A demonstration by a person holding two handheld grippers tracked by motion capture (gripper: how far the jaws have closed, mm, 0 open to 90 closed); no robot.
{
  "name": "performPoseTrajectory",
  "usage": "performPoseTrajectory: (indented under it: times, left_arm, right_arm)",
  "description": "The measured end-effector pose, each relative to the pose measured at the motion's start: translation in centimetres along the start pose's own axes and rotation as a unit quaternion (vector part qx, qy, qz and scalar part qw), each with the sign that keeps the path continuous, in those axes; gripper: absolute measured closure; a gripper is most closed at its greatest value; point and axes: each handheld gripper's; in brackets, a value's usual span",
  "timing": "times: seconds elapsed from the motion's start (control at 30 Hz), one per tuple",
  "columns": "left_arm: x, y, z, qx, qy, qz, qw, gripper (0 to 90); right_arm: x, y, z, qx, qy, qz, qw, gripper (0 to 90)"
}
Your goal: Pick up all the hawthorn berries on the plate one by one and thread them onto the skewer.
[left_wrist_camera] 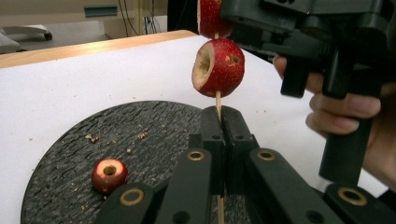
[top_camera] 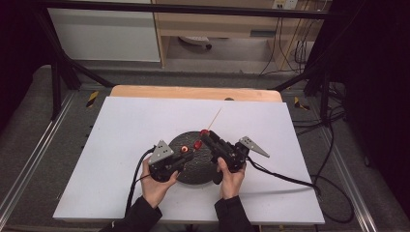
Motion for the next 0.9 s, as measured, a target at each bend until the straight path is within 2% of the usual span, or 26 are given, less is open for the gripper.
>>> performPoseTrajectory:
  times: [0.2, 0.3, 0.43, 0.5, 0.6, 0.73, 0.8, 0.9]
  left_arm:
    - [0.9, -0.8, -1.0, 0.013, -0.001, 0.0, 0.9999, 88.4]
    - [1.4, -1.3, -1.7, 0.022, -0.001, -0.001, 0.9998, 88.4]
    - [2.1, -2.0, -2.7, 0.034, 0.002, 0.0, 0.9994, 88.4]
    - [2.5, -2.3, -3.3, 0.039, 0.006, 0.003, 0.9992, 88.4]
    - [3.1, -2.7, -4.2, 0.044, 0.01, 0.004, 0.999, 88.4]
    - [4.0, -3.5, -5.3, 0.054, 0.017, 0.004, 0.9984, 88.4]
    - [4.4, -3.9, -5.8, 0.057, 0.02, 0.004, 0.9981, 88.4]
    - [5.0, -4.6, -6.6, 0.066, 0.025, 0.005, 0.9975, 88.4]
  right_arm:
    - [-0.1, 0.9, -0.5, 0.03, -0.018, -0.028, 0.999, 42.8]
    - [-0.2, 1.3, -0.9, 0.051, -0.032, -0.049, 0.997, 36.5]
    - [-0.4, 1.4, -1.1, 0.085, -0.045, -0.074, 0.9926, 25.4]
    - [-0.5, 1.4, -1.1, 0.106, -0.052, -0.082, 0.9896, 20.2]
    - [-0.8, 1.2, -1.1, 0.138, -0.063, -0.098, 0.9834, 14.5]
    - [-1.2, 1.1, -1.0, 0.184, -0.074, -0.119, 0.973, 7.3]
    - [-1.4, 1.0, -0.9, 0.201, -0.077, -0.122, 0.9689, 5.7]
    - [-1.5, 0.7, -0.9, 0.229, -0.082, -0.133, 0.9608, 3.8]
Point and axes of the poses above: each handheld gripper's, and its own axes: z roughly forward along the jaws, y roughly out of its top, x roughly to its left, and after that the axes turned 7 degrees about x, right-handed
